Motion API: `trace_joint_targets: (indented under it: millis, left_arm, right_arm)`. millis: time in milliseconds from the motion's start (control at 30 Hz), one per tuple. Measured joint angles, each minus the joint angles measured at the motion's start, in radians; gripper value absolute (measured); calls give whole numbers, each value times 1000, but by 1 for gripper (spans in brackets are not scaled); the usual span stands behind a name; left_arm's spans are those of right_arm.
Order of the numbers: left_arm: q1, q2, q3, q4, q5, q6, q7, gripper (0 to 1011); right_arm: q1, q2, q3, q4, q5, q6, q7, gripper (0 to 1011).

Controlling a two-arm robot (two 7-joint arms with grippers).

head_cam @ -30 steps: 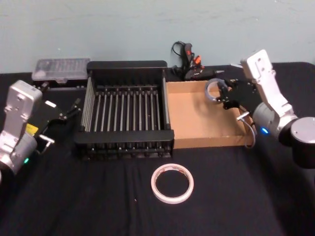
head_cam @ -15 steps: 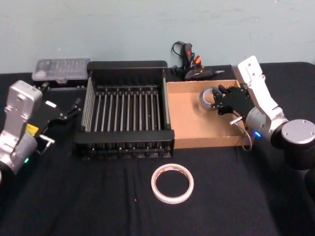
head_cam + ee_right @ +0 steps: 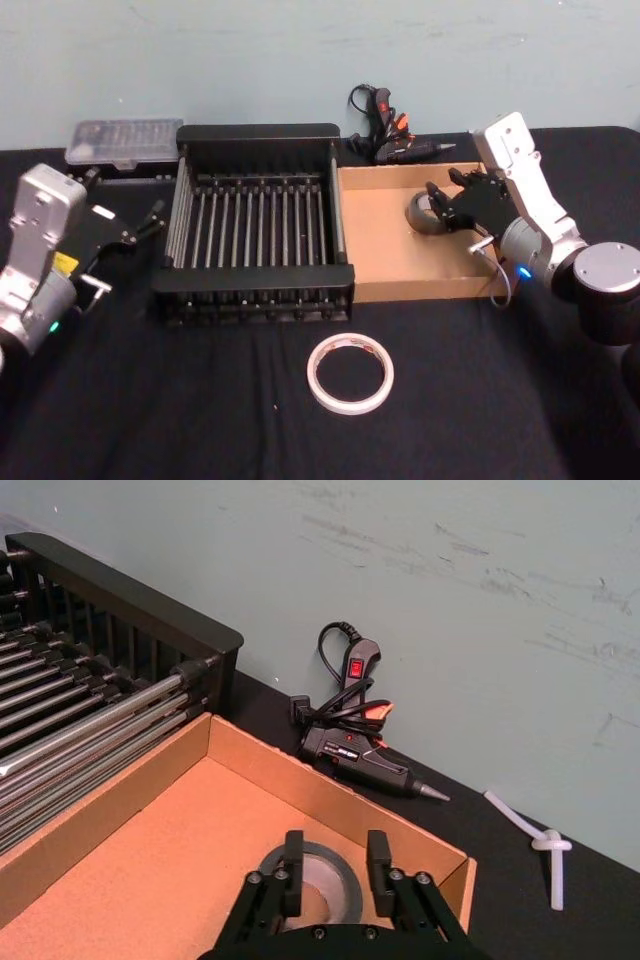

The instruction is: Pick up the white tape and place it into the black box , Pick up the silver tape and place it into the brown box.

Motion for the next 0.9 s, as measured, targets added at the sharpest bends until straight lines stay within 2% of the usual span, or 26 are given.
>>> trace_joint_targets:
  millis: [100,233,267,467,500,600,633,733,900]
  left_arm:
    - [0,0,0,0,0,0,0,1001]
    - [0,0,0,0,0,0,0,1001]
    - [0,0,0,0,0,0,0,1001]
    - [0,0,0,0,0,0,0,1001]
    - [0,0,0,0,0,0,0,1001]
    - [0,0,0,0,0,0,0,1001]
    - [0,0,0,0,0,0,0,1001]
    - [0,0,0,0,0,0,0,1001]
    - [0,0,0,0,0,0,0,1001]
  right_arm:
    - [0,0,0,-1,0,0,0,477]
    - [-1,1,0,-1,1,1,-1,575]
    - [-1,1,0,-1,1,1,-1,638]
    - [-1,1,0,-2,1,1,-1,791]
    - [-1,1,0,-2,1,1,-1,842]
    - [-1,2,0,-2,2,1,-1,891]
    - [-1,2,0,-2,2,1,-1,947]
    - [-1,2,0,-3,2,1,-1,1002]
    - [-1,2,0,-3,2,1,-1,1002]
